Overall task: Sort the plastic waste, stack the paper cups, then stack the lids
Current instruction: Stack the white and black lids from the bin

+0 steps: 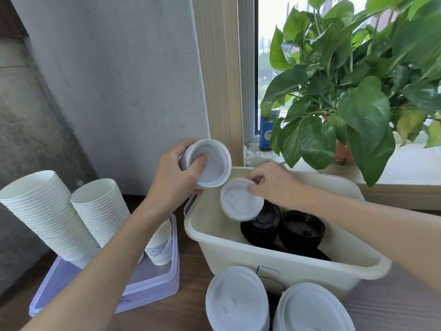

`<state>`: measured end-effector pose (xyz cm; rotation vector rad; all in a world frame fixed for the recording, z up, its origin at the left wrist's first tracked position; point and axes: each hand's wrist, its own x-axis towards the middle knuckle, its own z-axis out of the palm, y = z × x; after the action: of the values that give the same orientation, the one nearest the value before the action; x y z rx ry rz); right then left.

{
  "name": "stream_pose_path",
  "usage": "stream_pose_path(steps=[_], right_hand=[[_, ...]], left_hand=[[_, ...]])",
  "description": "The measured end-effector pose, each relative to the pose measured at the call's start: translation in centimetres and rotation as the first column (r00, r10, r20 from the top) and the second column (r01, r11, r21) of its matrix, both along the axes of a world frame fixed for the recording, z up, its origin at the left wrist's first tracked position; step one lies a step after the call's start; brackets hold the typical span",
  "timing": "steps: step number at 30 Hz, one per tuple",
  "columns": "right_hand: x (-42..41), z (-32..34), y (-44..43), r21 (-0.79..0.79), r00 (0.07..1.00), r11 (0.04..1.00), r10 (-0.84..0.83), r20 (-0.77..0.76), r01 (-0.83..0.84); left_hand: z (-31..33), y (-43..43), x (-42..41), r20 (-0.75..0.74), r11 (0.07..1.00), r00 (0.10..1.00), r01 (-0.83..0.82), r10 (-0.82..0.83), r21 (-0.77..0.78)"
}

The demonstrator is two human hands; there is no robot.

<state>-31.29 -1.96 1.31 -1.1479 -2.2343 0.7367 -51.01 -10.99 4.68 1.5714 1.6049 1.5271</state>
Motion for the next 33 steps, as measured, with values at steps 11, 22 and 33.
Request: stream_pose_path(steps=[11,22,33], right_hand=[[3.8,6.0,-2.0,0.075,0.928,0.982,-0.140,-0.344,0.176],[2.7,5.8,-1.7,0.024,0.808,0.989,-0.105,-0.580,0.145],[1.8,2.7,-0.2,-0.054,0.773,0.983,-0.170,-0.611,0.173]], left_hand=[[0.6,1.2,2.2,0.114,0.994,0.987,-0.111,0.109,0.010],[0.8,1.8,5.5,0.187,0.995,0.982,0.048,-0.030,-0.092],[0.2,2.4,7.2,0.404,0.947,0.911,0.200,-0.085,-0.253]])
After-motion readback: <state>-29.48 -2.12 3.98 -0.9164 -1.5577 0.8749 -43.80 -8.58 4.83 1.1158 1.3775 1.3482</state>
